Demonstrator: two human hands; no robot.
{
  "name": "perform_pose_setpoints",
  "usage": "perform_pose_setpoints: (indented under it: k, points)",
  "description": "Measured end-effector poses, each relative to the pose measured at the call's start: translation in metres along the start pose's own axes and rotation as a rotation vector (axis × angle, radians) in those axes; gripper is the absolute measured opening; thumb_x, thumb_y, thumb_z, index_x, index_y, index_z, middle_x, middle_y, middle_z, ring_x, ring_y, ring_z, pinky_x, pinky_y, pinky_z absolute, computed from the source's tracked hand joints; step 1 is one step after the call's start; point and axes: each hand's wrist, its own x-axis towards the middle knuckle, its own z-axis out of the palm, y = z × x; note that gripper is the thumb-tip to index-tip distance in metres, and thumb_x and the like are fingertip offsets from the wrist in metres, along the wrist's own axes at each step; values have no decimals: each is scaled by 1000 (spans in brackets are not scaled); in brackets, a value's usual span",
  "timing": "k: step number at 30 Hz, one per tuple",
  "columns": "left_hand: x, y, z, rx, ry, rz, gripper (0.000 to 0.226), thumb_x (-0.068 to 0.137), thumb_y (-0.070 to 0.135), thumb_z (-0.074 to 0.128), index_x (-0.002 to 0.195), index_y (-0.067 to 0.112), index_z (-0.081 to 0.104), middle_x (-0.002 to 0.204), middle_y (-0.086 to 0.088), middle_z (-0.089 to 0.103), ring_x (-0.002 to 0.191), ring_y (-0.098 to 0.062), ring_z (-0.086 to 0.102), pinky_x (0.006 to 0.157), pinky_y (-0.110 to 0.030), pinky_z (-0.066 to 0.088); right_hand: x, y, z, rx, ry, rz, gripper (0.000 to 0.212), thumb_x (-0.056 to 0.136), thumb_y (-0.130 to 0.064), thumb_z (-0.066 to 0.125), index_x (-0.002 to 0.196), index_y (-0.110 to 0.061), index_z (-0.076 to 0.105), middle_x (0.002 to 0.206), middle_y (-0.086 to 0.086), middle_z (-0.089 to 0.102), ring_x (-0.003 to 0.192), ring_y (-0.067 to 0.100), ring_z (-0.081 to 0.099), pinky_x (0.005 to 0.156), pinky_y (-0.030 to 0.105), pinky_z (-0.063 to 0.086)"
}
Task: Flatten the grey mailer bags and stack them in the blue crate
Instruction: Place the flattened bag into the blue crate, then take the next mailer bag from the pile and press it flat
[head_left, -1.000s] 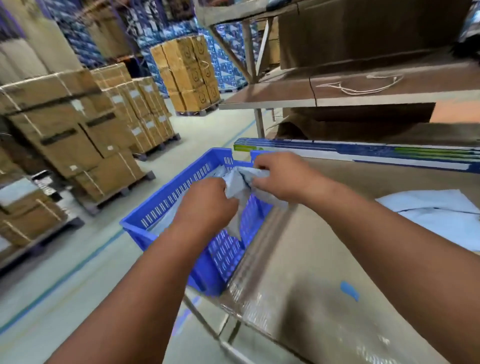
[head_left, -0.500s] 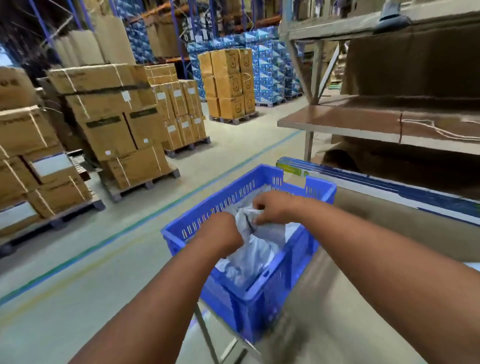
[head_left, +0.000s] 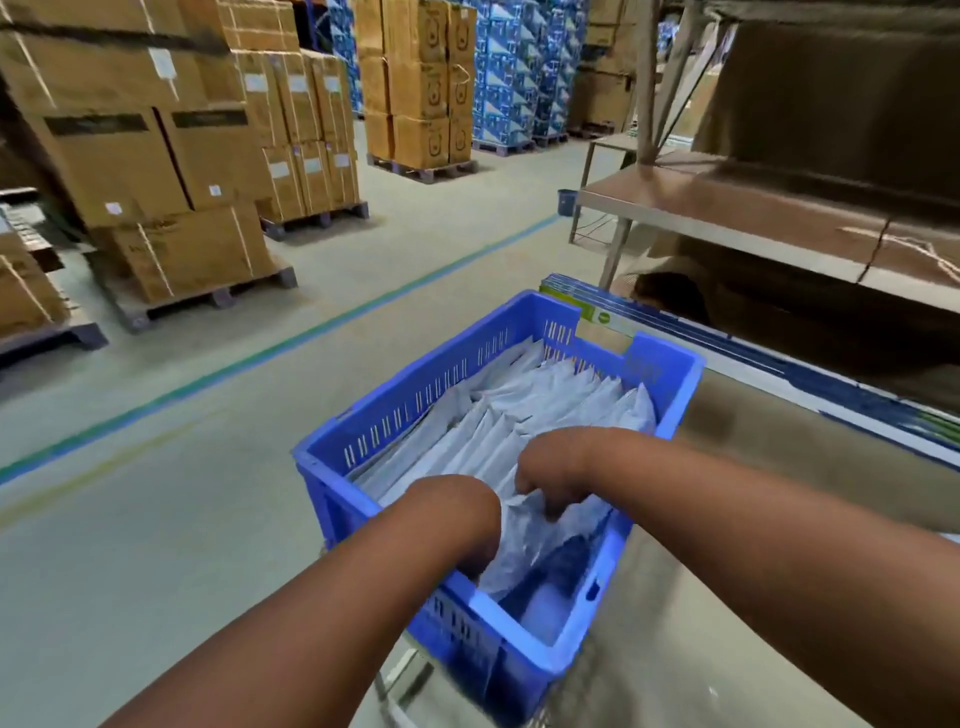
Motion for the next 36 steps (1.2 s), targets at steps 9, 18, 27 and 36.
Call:
perform_pose_setpoints:
  k: [9, 18, 27, 36]
  points:
    - [6, 9, -1, 69, -144, -81, 28, 90, 45, 76, 85, 24, 58, 89, 1, 58, 96, -29, 62, 99, -44, 53, 23, -7, 2, -280, 246, -62, 39, 84, -37, 84, 122, -36, 73, 119, -1, 68, 111, 30, 65, 80, 38, 51]
    - [4, 12, 4, 128, -171, -129, 32, 95, 57, 67, 110, 30, 61, 95, 2, 59, 103, -29, 61, 95, -42, 49, 18, -5, 1, 68, 92, 50, 38, 85, -23, 82, 121, -21, 69, 117, 4, 69, 97, 26, 62, 79, 34, 49]
    - [-27, 17, -31, 102, 141, -168, 62, 59, 78, 86, 76, 25, 59, 81, 10, 66, 85, -20, 68, 82, -36, 54, -62, 15, -14, 299, 380, 115, 47, 92, -38, 78, 135, -34, 60, 126, -2, 69, 90, 14, 68, 85, 35, 54]
    - [-69, 129, -123, 142, 668, 90, 44, 74, 66, 79, 85, 32, 53, 77, 11, 51, 87, -22, 60, 70, -33, 46, -224, 42, 34, 323, 669, 333, 24, 101, -39, 62, 125, -36, 62, 124, -7, 67, 113, 23, 65, 72, 34, 44]
